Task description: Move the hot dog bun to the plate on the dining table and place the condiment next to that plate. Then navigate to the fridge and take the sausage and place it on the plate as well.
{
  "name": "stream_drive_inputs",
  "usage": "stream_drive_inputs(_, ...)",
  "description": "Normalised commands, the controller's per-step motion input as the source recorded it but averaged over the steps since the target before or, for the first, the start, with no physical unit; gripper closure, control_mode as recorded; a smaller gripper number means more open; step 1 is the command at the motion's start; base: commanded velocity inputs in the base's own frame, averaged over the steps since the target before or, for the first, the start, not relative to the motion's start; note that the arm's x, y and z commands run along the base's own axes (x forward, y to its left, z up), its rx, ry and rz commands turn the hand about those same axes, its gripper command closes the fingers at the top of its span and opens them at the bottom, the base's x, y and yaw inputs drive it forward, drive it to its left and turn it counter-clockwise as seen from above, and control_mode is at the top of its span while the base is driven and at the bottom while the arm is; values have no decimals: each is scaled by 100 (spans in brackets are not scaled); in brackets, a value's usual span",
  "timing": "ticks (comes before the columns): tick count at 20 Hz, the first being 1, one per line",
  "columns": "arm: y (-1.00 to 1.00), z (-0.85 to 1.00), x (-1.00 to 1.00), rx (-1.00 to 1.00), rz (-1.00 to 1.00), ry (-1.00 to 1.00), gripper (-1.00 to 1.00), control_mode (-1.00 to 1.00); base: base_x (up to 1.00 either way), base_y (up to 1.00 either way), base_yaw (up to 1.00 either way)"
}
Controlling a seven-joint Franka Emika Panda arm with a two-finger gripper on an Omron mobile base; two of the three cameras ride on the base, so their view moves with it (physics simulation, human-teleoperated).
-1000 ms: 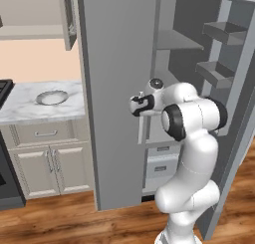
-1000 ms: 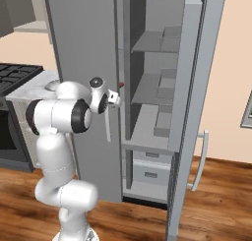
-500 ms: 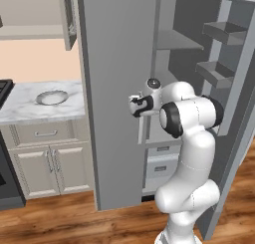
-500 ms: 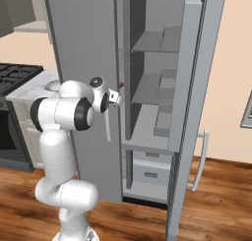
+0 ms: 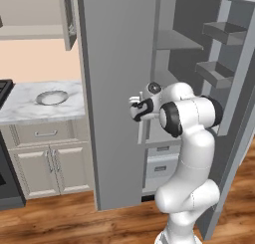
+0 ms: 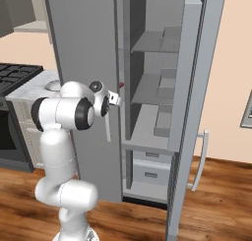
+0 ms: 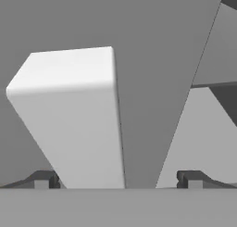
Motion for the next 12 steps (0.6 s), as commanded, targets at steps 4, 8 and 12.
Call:
stream_drive_inputs(4,16,-25,40,4,0,-4,100,-100,0,0,0)
stream_drive_inputs(8,12,-22,30,4,0,-2,100,-100,0,0,0)
stream_drive_inputs(12,24,-12,-7,1,5,-6,100,-100,0,0,0)
